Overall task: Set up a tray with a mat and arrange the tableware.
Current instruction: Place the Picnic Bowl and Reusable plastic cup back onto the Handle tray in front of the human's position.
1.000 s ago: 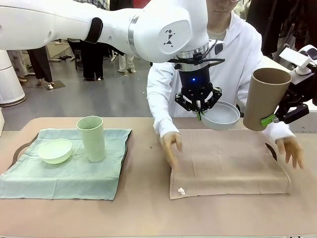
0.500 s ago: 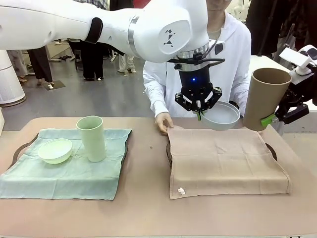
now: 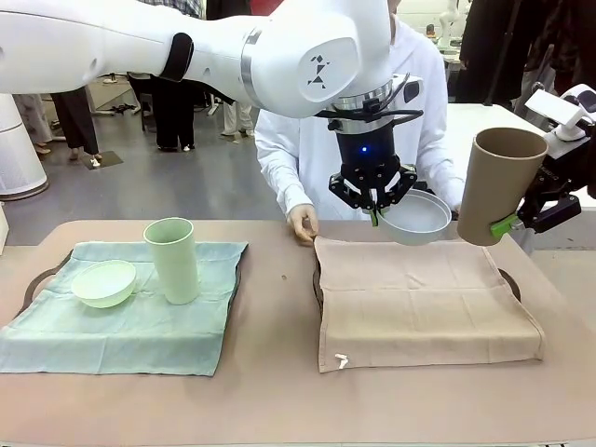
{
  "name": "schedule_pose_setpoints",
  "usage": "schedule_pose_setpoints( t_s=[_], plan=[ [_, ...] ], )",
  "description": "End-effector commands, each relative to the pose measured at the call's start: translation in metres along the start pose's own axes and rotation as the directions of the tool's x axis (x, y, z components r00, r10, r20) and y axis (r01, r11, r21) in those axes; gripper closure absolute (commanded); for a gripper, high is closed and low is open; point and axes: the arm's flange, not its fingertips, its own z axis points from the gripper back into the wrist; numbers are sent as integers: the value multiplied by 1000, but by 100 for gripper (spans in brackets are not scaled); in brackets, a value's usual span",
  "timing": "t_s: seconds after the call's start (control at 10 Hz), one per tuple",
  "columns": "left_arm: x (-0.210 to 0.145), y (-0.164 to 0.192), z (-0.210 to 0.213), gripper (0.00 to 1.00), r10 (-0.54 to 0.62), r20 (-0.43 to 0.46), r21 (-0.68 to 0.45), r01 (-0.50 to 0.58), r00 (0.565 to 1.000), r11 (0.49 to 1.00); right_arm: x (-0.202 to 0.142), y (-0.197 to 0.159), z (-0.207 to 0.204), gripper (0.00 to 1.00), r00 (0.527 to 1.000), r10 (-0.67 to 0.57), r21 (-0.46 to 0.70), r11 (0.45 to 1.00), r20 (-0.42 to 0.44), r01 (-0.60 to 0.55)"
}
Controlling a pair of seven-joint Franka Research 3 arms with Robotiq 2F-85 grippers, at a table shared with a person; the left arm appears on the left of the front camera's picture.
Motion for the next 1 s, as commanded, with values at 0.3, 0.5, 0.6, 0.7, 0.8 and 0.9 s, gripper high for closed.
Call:
schedule_pose_setpoints(
  t_s=[0.3, 0.5, 0.6, 0.7, 0.8, 0.9],
  plan=[
    [1, 1, 3, 100, -6, -8, -5, 6, 1000, 1000, 0, -2, -1, 79, 1000, 3, 2, 1000, -8, -3],
    [1, 1, 3, 100, -6, -8, -5, 6, 1000, 1000, 0, -2, -1, 79, 1000, 3, 2, 1000, -8, -3],
    [1, 1, 3, 100, -6, -8, -5, 6, 1000, 1000, 0, -2, -1, 79, 1000, 3, 2, 1000, -8, -3],
    [1, 1, 3, 100, -6, -8, -5, 6, 1000, 1000, 0, -2, -1, 79, 1000, 3, 2, 1000, -8, -3],
    [1, 1, 3, 100, -6, -8, -5, 6, 1000, 1000, 0, -2, -1, 79, 1000, 3, 2, 1000, -8, -3],
    [1, 1, 3, 100, -6, -8, -5, 6, 1000, 1000, 0, -2, -1, 79, 1000, 3, 2, 1000, -8, -3]
  ],
)
